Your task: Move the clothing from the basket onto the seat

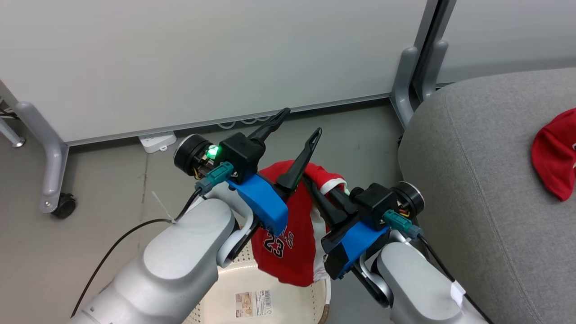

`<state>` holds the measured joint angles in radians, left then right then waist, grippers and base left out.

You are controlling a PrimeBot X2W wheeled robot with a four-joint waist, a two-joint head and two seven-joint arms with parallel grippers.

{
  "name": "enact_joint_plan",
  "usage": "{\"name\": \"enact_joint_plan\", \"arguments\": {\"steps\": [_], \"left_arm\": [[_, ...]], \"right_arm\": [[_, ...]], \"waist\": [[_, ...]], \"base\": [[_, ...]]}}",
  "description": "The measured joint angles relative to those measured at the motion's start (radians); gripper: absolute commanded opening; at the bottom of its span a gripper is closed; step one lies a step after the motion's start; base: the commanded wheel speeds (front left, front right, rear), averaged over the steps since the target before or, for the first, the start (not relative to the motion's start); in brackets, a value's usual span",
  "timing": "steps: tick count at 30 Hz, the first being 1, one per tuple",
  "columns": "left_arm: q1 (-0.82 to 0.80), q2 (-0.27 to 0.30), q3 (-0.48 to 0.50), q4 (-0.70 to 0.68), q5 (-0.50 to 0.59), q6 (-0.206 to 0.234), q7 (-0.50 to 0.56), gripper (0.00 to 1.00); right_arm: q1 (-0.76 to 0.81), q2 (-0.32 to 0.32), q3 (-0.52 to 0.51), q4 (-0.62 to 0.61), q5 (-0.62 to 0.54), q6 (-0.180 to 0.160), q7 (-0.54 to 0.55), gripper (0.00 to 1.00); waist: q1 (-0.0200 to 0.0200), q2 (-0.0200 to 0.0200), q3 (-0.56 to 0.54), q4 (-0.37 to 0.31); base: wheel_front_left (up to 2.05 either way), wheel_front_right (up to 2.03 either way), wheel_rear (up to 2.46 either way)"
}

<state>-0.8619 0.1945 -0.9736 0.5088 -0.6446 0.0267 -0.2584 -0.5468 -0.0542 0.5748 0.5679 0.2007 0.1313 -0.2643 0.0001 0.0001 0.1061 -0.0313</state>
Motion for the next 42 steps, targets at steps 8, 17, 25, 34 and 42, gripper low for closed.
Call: {"name": "enact_joint_plan", "arguments": {"steps": [8, 17, 25, 34, 42], "left_arm": [[-0.018, 0.009, -0.004, -0.012, 0.006, 0.001, 0.000, 1.00], [-0.044, 0.013, -0.019, -0.034, 0.023, 0.001, 0.006, 1.00], [-0.064, 0.017, -0.043, -0.049, 0.040, -0.003, 0.024, 1.00], [-0.080, 0.012, -0.077, -0.063, 0.058, -0.012, 0.043, 1.00], [-0.086, 0.007, -0.106, -0.064, 0.070, -0.022, 0.056, 1.00]], "right_arm": [[-0.005, -0.009, -0.073, -0.031, -0.013, 0.000, 0.000, 0.00], [-0.023, -0.016, -0.193, -0.083, -0.042, 0.000, 0.000, 0.00], [-0.022, -0.022, -0.330, -0.140, -0.058, 0.000, 0.000, 0.00], [0.019, -0.025, -0.480, -0.204, -0.071, 0.000, 0.000, 0.00], [0.073, -0.020, -0.600, -0.244, -0.077, 0.000, 0.000, 0.00]], "waist": [[0.0000, 0.0000, 0.039, -0.048], [0.0000, 0.0000, 0.098, -0.133], [0.0000, 0.0000, 0.154, -0.224], [0.0000, 0.0000, 0.214, -0.322], [0.0000, 0.0000, 0.260, -0.385]], "base": [[0.00, 0.00, 0.00], [0.00, 0.00, 0.00], [0.00, 0.00, 0.00], [0.00, 0.00, 0.00], [0.00, 0.00, 0.00]]}}
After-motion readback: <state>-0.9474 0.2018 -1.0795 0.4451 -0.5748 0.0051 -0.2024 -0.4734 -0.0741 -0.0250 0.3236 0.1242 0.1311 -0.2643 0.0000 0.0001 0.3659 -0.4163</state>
